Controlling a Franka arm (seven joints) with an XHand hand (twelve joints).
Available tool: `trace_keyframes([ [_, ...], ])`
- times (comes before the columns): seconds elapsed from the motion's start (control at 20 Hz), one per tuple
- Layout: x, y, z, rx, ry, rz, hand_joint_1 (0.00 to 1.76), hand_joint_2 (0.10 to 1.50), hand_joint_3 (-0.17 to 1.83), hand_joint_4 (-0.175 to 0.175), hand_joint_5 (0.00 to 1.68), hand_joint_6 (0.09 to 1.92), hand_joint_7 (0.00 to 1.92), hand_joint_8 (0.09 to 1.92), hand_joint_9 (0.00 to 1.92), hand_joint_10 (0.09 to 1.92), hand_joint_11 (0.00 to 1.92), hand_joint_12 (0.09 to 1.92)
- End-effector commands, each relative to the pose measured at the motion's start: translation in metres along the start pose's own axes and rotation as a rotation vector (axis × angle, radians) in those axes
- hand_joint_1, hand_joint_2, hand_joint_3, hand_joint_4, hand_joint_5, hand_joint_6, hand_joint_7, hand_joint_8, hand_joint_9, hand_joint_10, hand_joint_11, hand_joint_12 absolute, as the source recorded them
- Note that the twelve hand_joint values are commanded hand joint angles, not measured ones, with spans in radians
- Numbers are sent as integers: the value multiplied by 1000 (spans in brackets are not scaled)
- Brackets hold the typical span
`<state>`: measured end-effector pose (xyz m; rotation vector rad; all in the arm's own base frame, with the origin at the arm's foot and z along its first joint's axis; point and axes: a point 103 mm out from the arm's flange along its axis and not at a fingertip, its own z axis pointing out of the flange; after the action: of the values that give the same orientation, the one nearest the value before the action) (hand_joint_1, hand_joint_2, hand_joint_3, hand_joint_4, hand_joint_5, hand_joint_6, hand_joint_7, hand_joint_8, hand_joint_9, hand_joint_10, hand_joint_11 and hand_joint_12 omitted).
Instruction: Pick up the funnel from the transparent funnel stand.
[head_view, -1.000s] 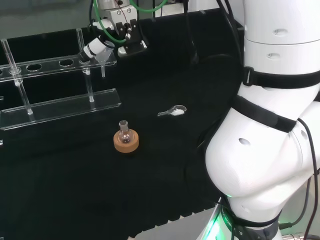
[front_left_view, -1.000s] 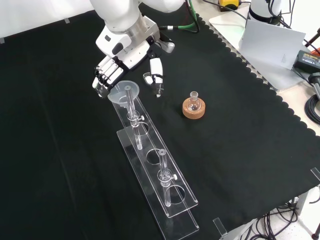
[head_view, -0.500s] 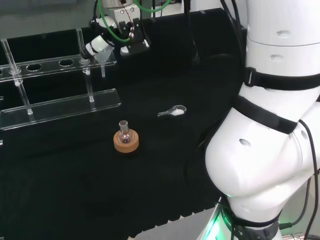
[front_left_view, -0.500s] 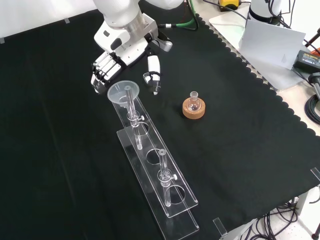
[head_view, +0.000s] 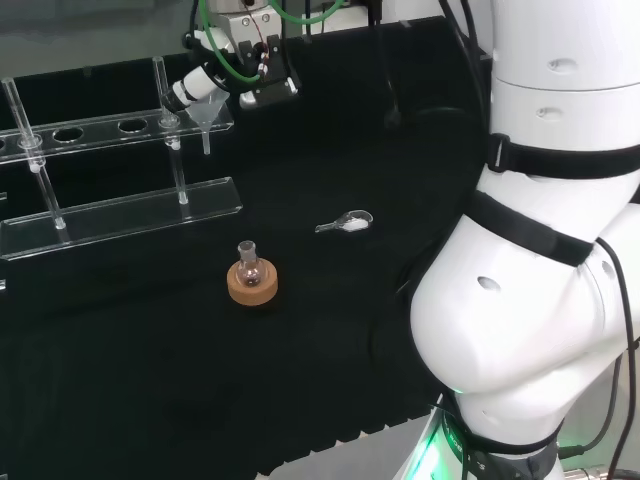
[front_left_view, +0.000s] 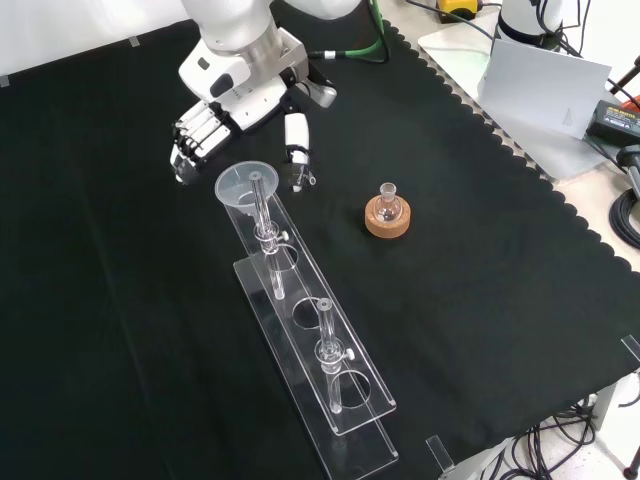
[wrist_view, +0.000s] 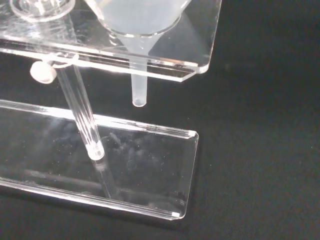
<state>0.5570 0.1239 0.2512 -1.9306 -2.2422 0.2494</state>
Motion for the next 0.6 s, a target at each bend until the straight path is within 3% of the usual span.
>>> trace_keyframes([
  [0.05,0,4,6,19,11,3,338,676,0,-13,0,87,51,549,0,667,0,1129],
  [0.6,-5,9,19,33,46,31,352,677,0,-24,5,87,99,578,19,779,0,1155],
])
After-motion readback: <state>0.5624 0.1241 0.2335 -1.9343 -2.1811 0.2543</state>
